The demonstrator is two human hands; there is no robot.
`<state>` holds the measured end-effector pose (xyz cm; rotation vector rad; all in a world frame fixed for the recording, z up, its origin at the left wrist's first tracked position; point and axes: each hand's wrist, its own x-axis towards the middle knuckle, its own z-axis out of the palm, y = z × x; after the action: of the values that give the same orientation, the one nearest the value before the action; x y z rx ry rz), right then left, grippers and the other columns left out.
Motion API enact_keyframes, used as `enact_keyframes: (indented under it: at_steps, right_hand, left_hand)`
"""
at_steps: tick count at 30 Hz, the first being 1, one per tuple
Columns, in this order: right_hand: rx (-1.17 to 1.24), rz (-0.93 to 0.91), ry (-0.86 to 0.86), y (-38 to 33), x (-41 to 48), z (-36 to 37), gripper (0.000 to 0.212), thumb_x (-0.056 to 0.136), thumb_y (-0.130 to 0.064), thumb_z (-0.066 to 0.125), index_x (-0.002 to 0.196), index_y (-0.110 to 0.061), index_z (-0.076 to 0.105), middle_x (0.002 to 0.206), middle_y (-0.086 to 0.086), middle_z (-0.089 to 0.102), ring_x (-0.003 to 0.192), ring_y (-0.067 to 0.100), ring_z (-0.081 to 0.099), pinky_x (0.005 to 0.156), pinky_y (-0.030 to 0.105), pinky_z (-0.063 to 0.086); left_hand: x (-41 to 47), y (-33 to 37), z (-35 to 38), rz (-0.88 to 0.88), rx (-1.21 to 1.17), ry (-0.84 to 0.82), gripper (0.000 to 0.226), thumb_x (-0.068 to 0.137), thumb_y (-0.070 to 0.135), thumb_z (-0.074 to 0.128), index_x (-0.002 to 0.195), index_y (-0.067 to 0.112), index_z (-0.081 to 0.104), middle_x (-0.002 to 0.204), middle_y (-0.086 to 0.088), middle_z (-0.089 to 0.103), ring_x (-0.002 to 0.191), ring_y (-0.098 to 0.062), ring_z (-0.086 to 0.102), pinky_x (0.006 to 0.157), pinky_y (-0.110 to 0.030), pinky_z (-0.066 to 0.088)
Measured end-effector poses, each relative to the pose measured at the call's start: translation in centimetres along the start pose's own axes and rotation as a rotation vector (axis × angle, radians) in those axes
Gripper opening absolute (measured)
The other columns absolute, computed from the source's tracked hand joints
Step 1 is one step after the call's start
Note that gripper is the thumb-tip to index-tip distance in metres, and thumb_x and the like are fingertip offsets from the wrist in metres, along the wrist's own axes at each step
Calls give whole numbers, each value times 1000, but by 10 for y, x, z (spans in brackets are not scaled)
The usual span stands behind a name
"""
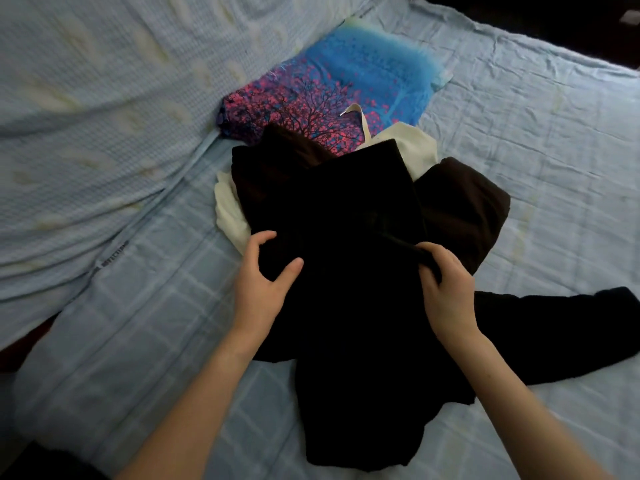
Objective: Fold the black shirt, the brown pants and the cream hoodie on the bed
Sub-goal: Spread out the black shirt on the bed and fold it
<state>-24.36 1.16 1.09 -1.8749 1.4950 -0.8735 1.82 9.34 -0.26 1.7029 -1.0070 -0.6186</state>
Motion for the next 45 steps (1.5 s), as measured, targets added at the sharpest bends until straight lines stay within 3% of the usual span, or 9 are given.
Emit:
enact_keyframes:
  at_steps: [5,8,12,16,21,27,36,42,45]
  right_hand:
    - [44,43,111,-39,-26,-58,25,96,-4,51,103,-26,60,89,-17,61,83,-2,58,71,4,40]
    - [74,70,133,-57,-55,-100,23,97,-6,50,100,-27,61,88,-14,63,82,-3,59,70,9,42]
    - [75,93,229,-75,-99,-165,23,95,-5,52,99,-25,63,83,-14,66,78,-1,61,69,11,43]
    - [-19,85,335,-95,-146,-236,25,91,-1,54,99,-22,64,86,-16,65,82,-10,58,69,3,39]
    - [-41,180,420,-95,-214,-320,22,92,-2,53,102,-17,65,90,-7,68,85,-1,61,71,6,39]
    - [-31,151,501,-73,-295,-410,29,91,1,54,96,-26,64,89,-16,68,85,-8,60,71,4,39]
    - [-21,143,458,10,-425,-550,25,91,2,55,100,-18,66,92,-13,68,87,-14,59,73,3,39]
    - [-62,182,490,41,-495,-625,21,87,-17,51,98,-29,65,91,-21,68,86,-11,60,69,5,40]
    - [-82,222,520,52,-520,-648,18,87,-11,56,96,-24,66,89,-13,69,85,-4,62,71,10,43]
  left_hand:
    - [-13,69,-14,-26,-46,-48,64,78,28,80,132,22,47,117,12,61,104,6,59,89,-13,48]
    - [-28,106,-15,58,-57,-139,46,78,19,79,120,25,59,103,24,64,94,18,58,80,-2,43]
    - [-62,154,-15,116,-106,-262,40,77,21,80,104,43,60,97,33,67,94,12,62,79,-4,43]
    - [-110,200,-5,131,-152,-396,38,75,28,79,108,38,64,98,25,70,95,6,65,78,-6,46]
    - [-180,252,19,193,-212,-552,40,79,17,78,104,45,64,101,23,70,93,7,65,74,-3,45]
    - [-269,296,65,186,-282,-651,41,79,12,78,108,39,67,104,14,72,95,-2,68,75,-8,49]
    - [-437,359,144,150,-265,-711,31,78,23,78,104,37,66,101,10,72,91,-8,70,71,-15,52]
    - [-508,402,187,145,-278,-802,36,78,20,78,111,31,66,104,9,72,94,-8,70,73,-16,52]
    - [-526,409,203,173,-256,-863,34,79,19,78,106,37,67,101,11,72,89,-6,70,69,-12,50]
